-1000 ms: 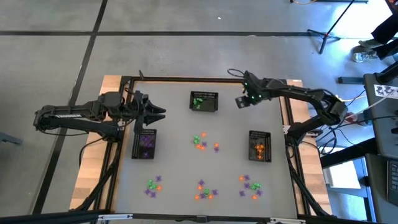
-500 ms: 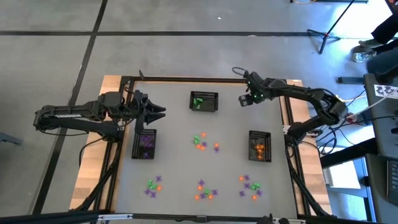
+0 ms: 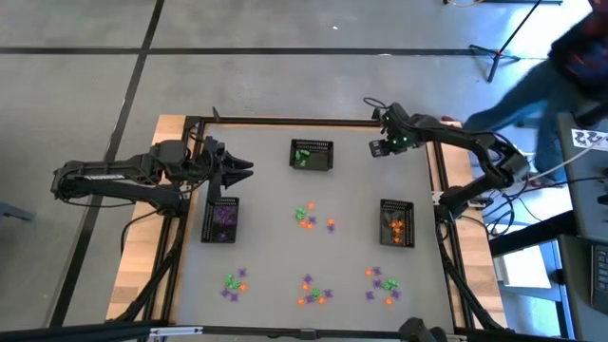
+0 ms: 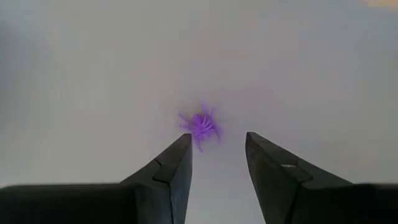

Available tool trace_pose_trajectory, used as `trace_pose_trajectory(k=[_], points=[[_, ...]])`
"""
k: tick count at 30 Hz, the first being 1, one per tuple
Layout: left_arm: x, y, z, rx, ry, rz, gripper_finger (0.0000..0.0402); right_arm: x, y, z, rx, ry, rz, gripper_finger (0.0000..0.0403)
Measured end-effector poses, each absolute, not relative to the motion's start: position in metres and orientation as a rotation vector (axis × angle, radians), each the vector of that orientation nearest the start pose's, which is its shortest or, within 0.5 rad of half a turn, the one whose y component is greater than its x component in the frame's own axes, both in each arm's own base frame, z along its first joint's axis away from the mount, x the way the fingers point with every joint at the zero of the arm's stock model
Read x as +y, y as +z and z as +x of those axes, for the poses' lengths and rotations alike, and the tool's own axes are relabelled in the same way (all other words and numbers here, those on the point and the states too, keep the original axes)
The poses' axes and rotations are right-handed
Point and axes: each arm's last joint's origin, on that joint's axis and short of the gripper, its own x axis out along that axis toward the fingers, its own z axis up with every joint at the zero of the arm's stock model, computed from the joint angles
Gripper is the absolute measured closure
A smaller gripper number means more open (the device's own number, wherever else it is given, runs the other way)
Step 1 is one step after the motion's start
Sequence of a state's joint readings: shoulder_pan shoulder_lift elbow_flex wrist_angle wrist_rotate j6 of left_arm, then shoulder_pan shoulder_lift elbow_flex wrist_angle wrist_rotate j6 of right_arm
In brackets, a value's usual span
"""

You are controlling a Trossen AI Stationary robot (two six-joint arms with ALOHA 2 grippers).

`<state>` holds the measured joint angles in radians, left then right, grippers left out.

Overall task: Sort Halloween decoration
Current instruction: Put the violet spider toy into the left bin

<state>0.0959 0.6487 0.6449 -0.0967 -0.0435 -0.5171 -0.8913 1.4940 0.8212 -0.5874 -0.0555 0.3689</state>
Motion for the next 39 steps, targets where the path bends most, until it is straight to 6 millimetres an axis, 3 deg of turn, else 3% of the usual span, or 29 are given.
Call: trace_pose_trajectory(k=[7, 18, 25, 30, 39], points=[[0.017, 0.311, 0.154, 0.072, 0.182, -0.523, 0.0248, -0.205, 0.145, 0.17, 1.08, -0.887, 0.974, 0.0283], [0.018, 0.303, 0.165, 0.124, 0.201, -0.548, 0.0248, -0.208, 0.141, 0.174, 1.053, -0.85, 0.971, 0.0398], [0.018, 0.299, 0.17, 0.149, 0.2, -0.549, 0.0248, -0.207, 0.142, 0.175, 1.045, -0.816, 0.988, 0.0399], [0.018, 0.299, 0.17, 0.149, 0.184, -0.55, 0.0248, -0.205, 0.144, 0.179, 0.997, -0.686, 1.056, 0.0383], [0.017, 0.3, 0.17, 0.149, 0.179, -0.551, 0.0248, -0.187, 0.148, 0.213, 0.939, -0.585, 0.943, 0.0318]])
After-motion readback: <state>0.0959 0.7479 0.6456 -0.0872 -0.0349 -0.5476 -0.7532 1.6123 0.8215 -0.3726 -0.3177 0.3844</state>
